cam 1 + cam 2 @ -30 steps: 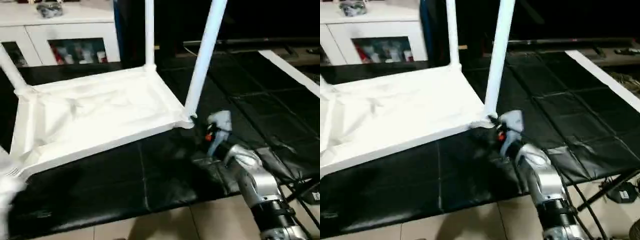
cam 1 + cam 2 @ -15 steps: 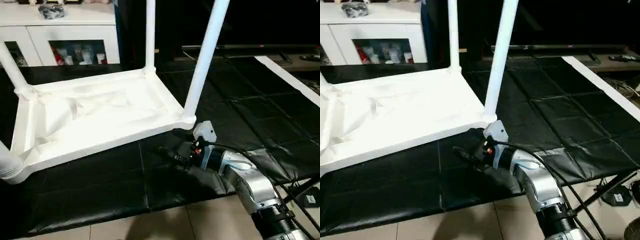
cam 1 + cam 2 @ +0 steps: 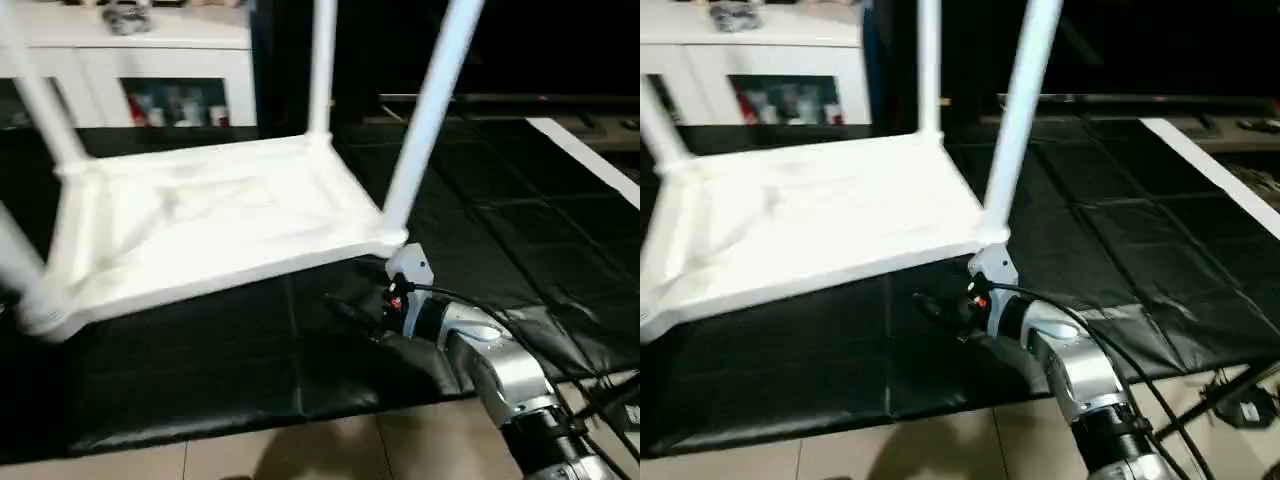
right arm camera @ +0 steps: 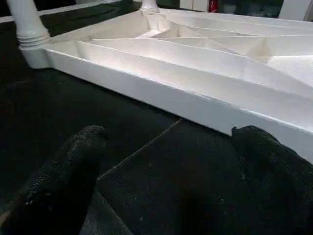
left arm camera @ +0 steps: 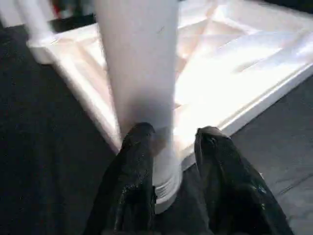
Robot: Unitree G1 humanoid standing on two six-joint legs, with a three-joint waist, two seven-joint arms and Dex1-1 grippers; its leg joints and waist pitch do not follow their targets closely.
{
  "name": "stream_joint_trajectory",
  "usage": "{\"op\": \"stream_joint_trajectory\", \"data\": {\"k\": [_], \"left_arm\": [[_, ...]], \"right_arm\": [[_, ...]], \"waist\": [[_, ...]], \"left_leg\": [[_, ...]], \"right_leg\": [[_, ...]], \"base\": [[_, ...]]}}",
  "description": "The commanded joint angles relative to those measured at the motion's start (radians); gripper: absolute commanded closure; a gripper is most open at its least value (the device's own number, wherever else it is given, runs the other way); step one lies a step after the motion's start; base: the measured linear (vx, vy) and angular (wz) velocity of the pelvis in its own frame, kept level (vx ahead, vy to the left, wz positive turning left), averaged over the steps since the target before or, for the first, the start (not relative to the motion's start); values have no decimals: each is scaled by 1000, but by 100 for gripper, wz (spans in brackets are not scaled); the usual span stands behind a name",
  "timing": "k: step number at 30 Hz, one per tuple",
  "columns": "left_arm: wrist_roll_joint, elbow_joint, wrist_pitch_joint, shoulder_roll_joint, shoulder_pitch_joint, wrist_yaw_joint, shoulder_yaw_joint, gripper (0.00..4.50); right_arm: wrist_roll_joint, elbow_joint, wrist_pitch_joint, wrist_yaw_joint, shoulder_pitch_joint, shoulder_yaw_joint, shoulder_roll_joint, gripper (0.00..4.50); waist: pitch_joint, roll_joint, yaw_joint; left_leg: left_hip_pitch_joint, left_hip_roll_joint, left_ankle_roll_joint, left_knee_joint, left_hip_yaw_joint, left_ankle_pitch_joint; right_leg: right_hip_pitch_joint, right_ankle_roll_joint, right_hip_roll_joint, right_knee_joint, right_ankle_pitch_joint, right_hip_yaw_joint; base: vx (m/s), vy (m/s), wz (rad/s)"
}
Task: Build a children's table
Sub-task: Rotate table base
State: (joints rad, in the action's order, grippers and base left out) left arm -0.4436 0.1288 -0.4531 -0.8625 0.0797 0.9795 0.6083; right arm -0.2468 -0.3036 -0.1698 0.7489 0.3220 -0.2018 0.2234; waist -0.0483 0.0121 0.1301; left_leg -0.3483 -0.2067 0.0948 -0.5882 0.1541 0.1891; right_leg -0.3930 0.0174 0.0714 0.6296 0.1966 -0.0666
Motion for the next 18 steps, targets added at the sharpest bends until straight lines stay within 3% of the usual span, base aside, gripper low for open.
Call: {"op": "stream_joint_trajectory", "data": {"k": [1,3,4,5,7,8,13,14,18], "left_arm": [[-36,-40,-8,16,-22,26,-46,297],[-23,-28,0,31,-41,20,-72,297],[4,3,18,44,-65,-1,-93,297],[4,3,18,44,-65,-1,-93,297],[33,53,48,56,-97,-20,-109,297],[32,55,49,57,-98,-19,-109,297],[6,61,28,61,-118,-32,-116,255],[2,57,24,59,-114,-27,-119,226],[-24,14,-26,30,-60,31,-122,209]], "right_arm": [[17,-28,7,-22,26,17,0,0],[26,-46,11,-42,34,19,-5,0],[35,-60,18,-55,40,18,-8,0],[35,-60,18,-55,40,18,-8,0],[43,-71,23,-62,45,19,-10,0],[43,-71,23,-62,45,20,-10,0],[54,-76,33,-64,41,23,-10,0],[55,-77,35,-64,41,22,-9,0],[62,-79,45,-61,38,15,-5,0]], "waist": [[45,-38,-7],[45,-35,-8],[46,-42,-8],[45,-40,-9],[49,-39,-11],[48,-39,-16],[52,-43,-23],[52,-44,-24],[52,-45,-25]], "left_leg": [[14,-19,38,88,-6,415],[13,-18,39,88,-6,417],[12,-18,41,88,-7,411],[19,-16,43,86,-5,421],[9,-15,41,88,-8,380],[9,-15,39,87,-7,379],[6,-15,34,83,-7,348],[7,-15,33,82,-6,343],[2,-16,30,81,-5,327]], "right_leg": [[25,174,58,-88,297,49],[27,170,59,-90,315,49],[27,168,60,-88,315,49],[22,164,58,-93,332,49],[34,156,60,-88,305,48],[32,156,59,-89,303,48],[35,183,55,-81,236,48],[34,191,54,-81,216,48],[37,205,53,-75,185,49]], "base": [[0,0,0],[0,0,0],[0,0,0],[0,0,0],[0,0,0],[0,0,0],[0,0,0],[0,0,0],[0,0,0]]}}
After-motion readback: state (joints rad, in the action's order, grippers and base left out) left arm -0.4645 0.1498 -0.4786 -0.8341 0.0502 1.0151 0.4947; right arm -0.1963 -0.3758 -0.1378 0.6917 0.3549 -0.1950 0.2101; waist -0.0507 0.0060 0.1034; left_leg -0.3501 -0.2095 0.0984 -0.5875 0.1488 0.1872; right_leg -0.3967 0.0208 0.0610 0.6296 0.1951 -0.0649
